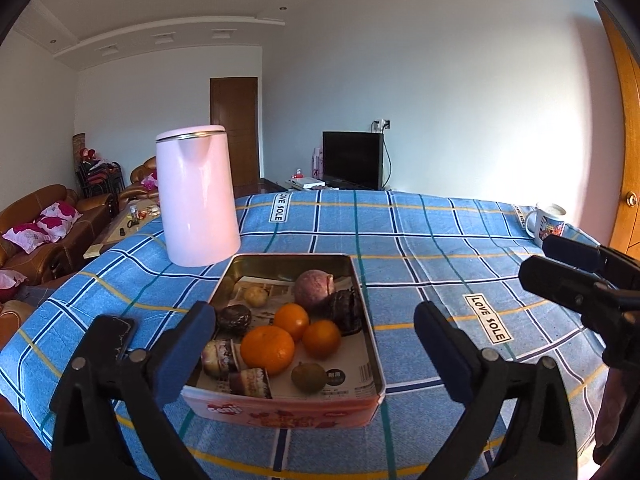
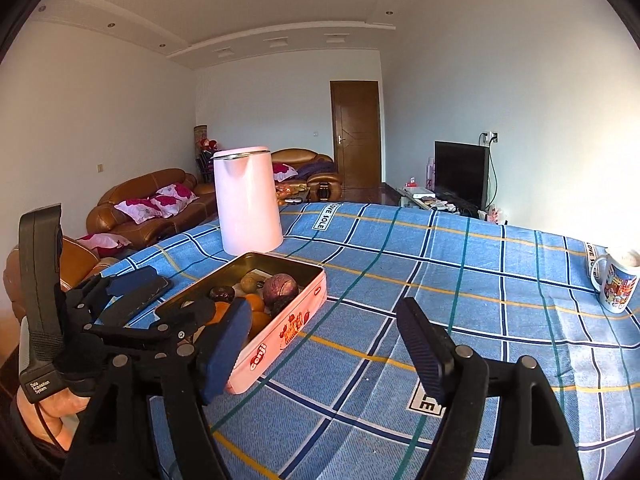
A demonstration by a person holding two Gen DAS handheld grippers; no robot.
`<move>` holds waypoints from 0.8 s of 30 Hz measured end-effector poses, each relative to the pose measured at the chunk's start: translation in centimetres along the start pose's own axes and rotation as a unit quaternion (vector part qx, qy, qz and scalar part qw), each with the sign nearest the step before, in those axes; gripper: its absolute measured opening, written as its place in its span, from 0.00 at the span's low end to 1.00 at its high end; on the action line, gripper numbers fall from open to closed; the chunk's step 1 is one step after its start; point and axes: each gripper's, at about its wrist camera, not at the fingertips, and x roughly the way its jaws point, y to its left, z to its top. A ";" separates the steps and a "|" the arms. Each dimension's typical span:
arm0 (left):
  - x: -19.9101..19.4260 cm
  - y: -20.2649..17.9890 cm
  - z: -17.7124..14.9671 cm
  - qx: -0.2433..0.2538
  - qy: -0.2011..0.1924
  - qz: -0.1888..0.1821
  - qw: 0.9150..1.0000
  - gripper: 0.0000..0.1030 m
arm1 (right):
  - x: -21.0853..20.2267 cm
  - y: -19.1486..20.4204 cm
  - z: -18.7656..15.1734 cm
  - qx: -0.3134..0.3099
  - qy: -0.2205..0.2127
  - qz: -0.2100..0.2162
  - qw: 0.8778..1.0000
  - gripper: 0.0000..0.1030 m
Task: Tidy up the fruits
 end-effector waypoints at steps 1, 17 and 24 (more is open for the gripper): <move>-0.1 -0.2 0.1 0.002 0.000 0.001 1.000 0.99 | -0.1 -0.2 -0.1 0.002 -0.001 -0.001 1.000 0.74; -0.5 -1.4 0.3 0.014 0.005 0.002 1.000 0.99 | -1.0 -1.2 -0.6 0.015 -0.006 -0.003 1.000 0.75; -0.6 -1.6 0.3 0.013 0.008 0.005 1.000 0.99 | -1.1 -1.7 -0.9 0.021 -0.007 -0.005 1.000 0.75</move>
